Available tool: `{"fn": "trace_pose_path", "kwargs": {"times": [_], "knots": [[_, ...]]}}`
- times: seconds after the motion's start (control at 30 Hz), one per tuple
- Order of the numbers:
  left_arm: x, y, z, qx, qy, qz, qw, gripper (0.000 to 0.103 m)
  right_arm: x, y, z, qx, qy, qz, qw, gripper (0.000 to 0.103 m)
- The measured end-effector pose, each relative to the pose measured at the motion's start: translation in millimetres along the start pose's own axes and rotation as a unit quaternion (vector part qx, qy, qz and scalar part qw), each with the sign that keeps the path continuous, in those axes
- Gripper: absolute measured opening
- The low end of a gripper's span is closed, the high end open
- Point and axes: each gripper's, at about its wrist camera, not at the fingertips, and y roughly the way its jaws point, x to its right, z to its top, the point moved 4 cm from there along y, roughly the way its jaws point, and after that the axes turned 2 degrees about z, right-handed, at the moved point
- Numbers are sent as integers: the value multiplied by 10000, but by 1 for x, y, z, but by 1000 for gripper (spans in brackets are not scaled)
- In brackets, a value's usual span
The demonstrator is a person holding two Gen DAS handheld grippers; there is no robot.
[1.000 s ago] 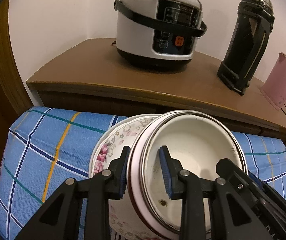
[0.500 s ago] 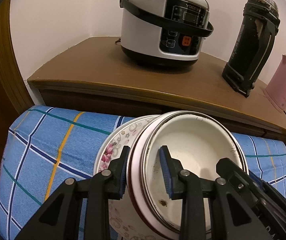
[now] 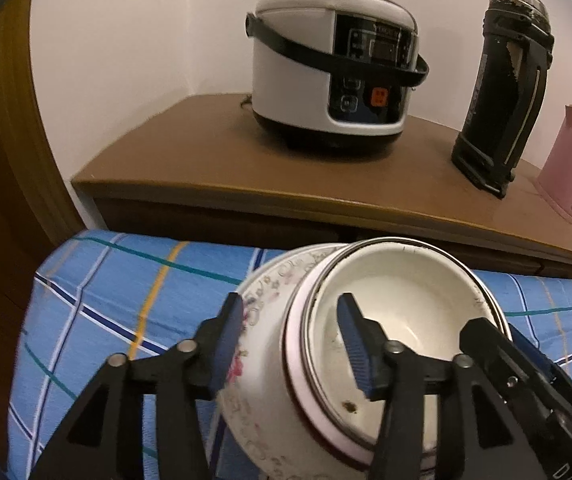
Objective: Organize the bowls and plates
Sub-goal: 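Open the left gripper to release the bowls on the plates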
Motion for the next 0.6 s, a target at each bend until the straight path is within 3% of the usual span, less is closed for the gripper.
{"fn": "trace_pose_path", "kwargs": {"times": [0.17,0.3,0.6], "knots": [[2,-10,-2,56,69,-29,10000,56,-1,-8,-2,80,-60,-82,9999,65],[5,-17,-7,59,90,-64,9999,56,1,-20,-5,221,-109,-179,9995,72],[12,-37,-16,189,113,-117,9997,56,1,-40,-12,357,-167,-273,9988,72]]}}
